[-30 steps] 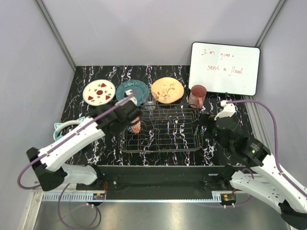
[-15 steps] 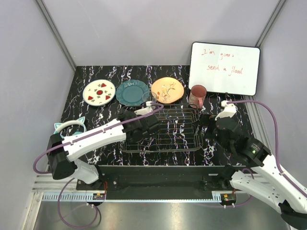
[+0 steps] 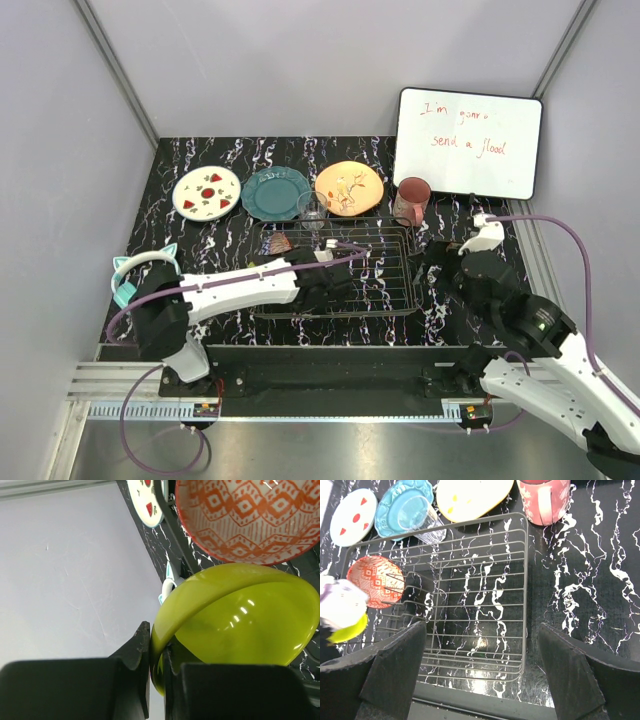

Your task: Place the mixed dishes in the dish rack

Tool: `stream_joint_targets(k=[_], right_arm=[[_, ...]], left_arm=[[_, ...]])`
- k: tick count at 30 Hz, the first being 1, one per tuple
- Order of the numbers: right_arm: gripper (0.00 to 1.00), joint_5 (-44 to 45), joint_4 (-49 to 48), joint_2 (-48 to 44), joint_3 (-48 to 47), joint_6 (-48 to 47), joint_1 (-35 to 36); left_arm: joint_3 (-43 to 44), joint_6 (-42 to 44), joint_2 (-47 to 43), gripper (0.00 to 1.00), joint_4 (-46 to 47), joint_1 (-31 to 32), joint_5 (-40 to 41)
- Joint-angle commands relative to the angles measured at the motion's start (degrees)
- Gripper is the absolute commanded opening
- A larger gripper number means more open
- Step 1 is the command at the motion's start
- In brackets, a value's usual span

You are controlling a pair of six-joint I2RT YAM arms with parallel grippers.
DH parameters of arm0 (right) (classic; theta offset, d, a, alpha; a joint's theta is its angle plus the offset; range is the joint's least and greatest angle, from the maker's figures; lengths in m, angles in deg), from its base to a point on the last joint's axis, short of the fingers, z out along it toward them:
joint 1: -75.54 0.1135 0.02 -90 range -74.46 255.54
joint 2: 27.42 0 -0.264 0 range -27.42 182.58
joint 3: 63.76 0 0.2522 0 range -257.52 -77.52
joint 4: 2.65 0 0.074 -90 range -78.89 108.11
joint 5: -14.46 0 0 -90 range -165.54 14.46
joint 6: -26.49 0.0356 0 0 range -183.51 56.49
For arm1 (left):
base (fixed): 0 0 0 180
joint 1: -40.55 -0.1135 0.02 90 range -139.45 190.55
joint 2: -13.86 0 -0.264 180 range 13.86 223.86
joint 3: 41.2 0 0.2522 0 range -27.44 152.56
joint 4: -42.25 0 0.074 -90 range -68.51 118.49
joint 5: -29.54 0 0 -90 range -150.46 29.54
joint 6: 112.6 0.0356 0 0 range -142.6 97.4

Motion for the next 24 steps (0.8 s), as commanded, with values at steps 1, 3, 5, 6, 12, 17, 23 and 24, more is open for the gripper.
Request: stream_joint_targets(k=[1, 3, 5, 6, 12, 17, 23, 24], right_arm=[[1.00, 2.5, 1.3, -1.7, -2.3, 0.5, 0.1], [1.00, 2.5, 1.6, -2.2, -2.5, 0.3, 0.1], [1.00, 2.6, 2.0, -2.5, -2.7, 0.4, 0.1], [1.00, 2.5, 2.1, -2.7, -2.8, 0.3, 0.1], [1.00, 1.9, 2.7, -4.3, -3.3, 0.5, 0.1], [1.00, 1.2, 3.8, -5.4, -3.3, 0.8, 0.1], [1.00, 0.8, 4.7, -6.0, -2.9, 0.9, 0.2], [1.00, 0.8, 4.6, -6.0, -2.9, 0.8, 0.1]], left_arm=[[-0.8, 0.6, 1.7, 0.00, -11.5, 0.2, -0.1], [-1.1, 0.8, 2.5, 0.00, -11.5, 0.5, -0.9], [-0.9, 1.1, 3.8, 0.00, -11.4, 0.9, -1.4], [-0.7, 1.3, 4.3, 0.00, -11.5, 1.0, -1.9], [0.4, 2.1, 8.2, 0.00, -11.5, 1.1, -4.9], [2.2, 5.8, 9.5, 0.12, -11.4, 1.1, -11.5], [5.8, 9.8, 7.5, 0.81, -11.6, 1.1, -17.6], [5.9, 10.0, 7.5, 0.99, -11.6, 1.1, -17.9]])
